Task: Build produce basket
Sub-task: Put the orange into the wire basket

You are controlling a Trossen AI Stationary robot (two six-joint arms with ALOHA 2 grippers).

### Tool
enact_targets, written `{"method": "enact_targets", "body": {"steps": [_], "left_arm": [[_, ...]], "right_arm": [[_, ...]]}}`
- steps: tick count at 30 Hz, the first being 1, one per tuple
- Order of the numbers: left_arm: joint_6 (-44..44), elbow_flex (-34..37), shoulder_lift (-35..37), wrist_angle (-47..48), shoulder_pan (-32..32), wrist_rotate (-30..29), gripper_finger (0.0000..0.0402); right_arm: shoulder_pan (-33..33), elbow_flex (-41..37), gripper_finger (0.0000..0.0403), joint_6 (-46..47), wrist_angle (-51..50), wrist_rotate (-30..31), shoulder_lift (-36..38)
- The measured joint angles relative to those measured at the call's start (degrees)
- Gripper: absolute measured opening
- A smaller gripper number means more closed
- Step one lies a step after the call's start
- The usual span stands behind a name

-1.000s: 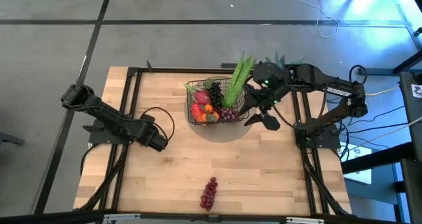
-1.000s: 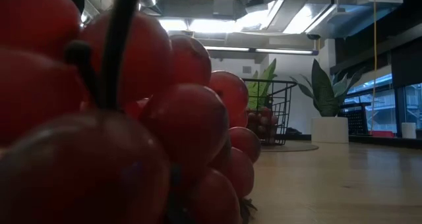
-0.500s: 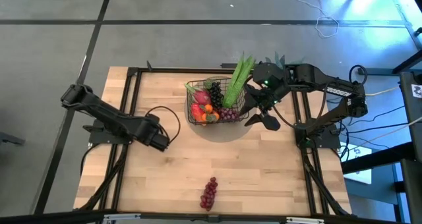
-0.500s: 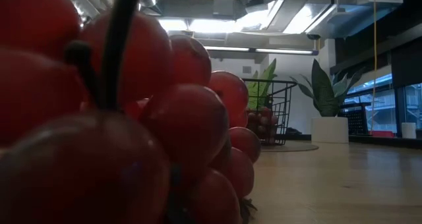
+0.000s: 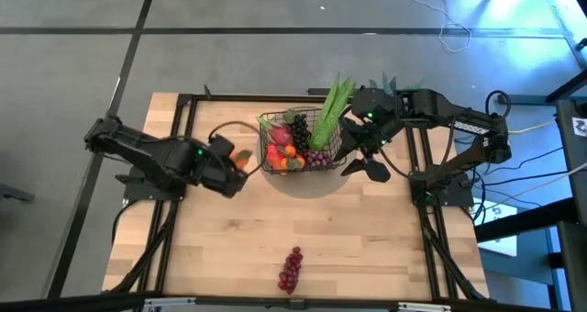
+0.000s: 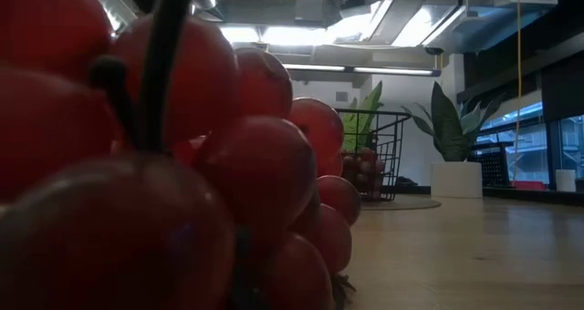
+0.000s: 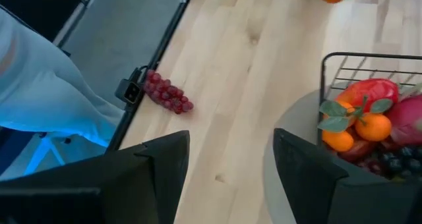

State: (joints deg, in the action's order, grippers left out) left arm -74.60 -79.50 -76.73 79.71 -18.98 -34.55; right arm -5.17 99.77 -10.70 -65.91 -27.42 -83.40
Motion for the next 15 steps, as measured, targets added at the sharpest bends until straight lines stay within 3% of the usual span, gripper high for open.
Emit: {"method": "enact_targets", "body": {"steps": [3, 8, 15], "left_arm": [[7.6, -1.7, -0.4, -7.1, 2.4, -5.5, 0.0000], [20.3, -1.7, -0.9, -20.8, 8.0, -7.6, 0.0000], [29.8, -1.7, -5.2, -30.0, 14.0, -1.2, 0.0000]], "right_arm": [[0.0, 0.0, 0.0207, 0.0, 0.0, 2.3, 0.0], [0.0, 0.0, 0.0207, 0.0, 0.0, 7.2, 0.0], [0.0, 0.0, 0.0207, -0.1, 0.0, 8.5, 0.0]]}}
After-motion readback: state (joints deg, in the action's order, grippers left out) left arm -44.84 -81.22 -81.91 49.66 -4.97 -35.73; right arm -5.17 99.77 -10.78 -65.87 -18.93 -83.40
